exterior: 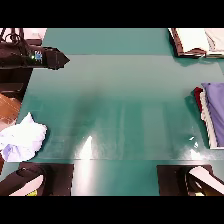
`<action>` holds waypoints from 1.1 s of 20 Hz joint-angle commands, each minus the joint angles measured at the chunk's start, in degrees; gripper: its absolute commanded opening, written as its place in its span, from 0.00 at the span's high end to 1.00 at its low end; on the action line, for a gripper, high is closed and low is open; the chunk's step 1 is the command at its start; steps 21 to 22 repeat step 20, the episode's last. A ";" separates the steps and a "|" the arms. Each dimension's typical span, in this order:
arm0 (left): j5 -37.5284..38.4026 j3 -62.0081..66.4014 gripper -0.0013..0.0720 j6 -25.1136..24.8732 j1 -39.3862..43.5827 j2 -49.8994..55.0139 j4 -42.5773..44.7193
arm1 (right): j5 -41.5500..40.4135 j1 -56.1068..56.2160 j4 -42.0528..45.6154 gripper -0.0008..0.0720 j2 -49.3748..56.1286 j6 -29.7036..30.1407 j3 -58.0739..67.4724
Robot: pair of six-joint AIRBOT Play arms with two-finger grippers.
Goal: Fold the shirts.
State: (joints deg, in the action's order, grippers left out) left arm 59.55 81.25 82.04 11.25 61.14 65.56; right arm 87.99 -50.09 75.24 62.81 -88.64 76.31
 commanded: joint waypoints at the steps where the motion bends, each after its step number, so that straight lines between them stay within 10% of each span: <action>1: -0.39 -0.02 0.95 0.00 0.00 0.04 0.02 | -1.79 8.24 -7.34 0.06 0.76 0.22 6.86; 7: -0.63 0.00 0.95 0.04 0.00 0.02 -0.02 | -10.34 39.95 -11.04 0.07 0.72 0.24 15.41; 11: -0.61 0.00 0.95 0.04 0.00 0.02 -0.02 | -18.40 57.92 -10.67 0.40 0.74 0.28 16.17; 13: -0.63 0.00 0.95 0.04 0.00 0.02 -0.02 | -19.54 63.56 -10.67 0.89 0.74 0.35 16.17; 14: -0.61 0.00 0.95 0.04 0.00 0.02 -0.02 | -19.54 65.37 -10.67 0.96 0.74 0.87 16.15; 22: -0.61 0.00 0.95 0.02 0.00 0.02 -0.02 | -18.80 68.70 -10.71 0.96 0.72 1.73 16.15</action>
